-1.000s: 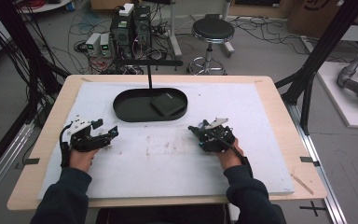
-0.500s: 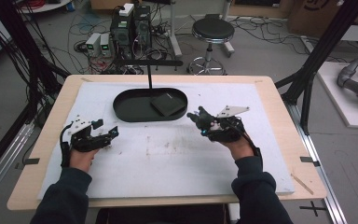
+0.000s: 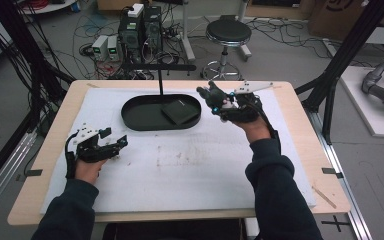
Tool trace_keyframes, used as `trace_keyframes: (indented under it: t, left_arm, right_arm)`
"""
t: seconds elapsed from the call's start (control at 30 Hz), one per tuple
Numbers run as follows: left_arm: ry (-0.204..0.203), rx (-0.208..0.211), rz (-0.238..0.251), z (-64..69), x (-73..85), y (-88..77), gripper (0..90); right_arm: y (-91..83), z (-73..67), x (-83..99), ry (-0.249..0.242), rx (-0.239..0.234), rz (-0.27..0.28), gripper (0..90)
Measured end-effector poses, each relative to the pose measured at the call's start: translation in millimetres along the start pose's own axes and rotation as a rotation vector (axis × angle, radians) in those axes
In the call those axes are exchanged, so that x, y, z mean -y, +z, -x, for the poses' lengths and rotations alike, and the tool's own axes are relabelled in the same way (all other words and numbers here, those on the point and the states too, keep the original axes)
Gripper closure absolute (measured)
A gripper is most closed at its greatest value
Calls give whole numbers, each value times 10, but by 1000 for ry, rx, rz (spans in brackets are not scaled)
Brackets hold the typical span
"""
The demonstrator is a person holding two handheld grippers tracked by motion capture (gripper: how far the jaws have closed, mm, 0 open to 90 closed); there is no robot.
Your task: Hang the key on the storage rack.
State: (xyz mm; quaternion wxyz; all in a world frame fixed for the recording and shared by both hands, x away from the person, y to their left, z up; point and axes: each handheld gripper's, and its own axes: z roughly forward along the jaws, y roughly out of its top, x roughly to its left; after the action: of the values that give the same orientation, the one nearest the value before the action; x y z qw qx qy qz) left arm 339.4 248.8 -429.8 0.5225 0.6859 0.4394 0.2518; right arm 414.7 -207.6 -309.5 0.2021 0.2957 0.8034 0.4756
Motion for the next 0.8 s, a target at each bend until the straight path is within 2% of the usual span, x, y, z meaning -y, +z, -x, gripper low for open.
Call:
trace_keyframes:
  t: [0.1,0.3,0.47,0.63,0.8]
  left_arm:
    - [1,4,1,1,0,3,263]
    - [-4,7,6,-16,2,3,264]
    - [-7,12,5,-17,3,6,264]
    - [-8,15,7,-13,1,5,264]
    - [-11,14,8,-14,2,4,264]
  right_arm:
    - [61,34,-145,-11,12,23,399]
    - [193,95,-411,11,17,84,399]
    - [352,104,-542,-36,56,41,399]
    - [537,108,-545,-39,60,1,399]
    - [707,44,-557,-71,79,-58,399]
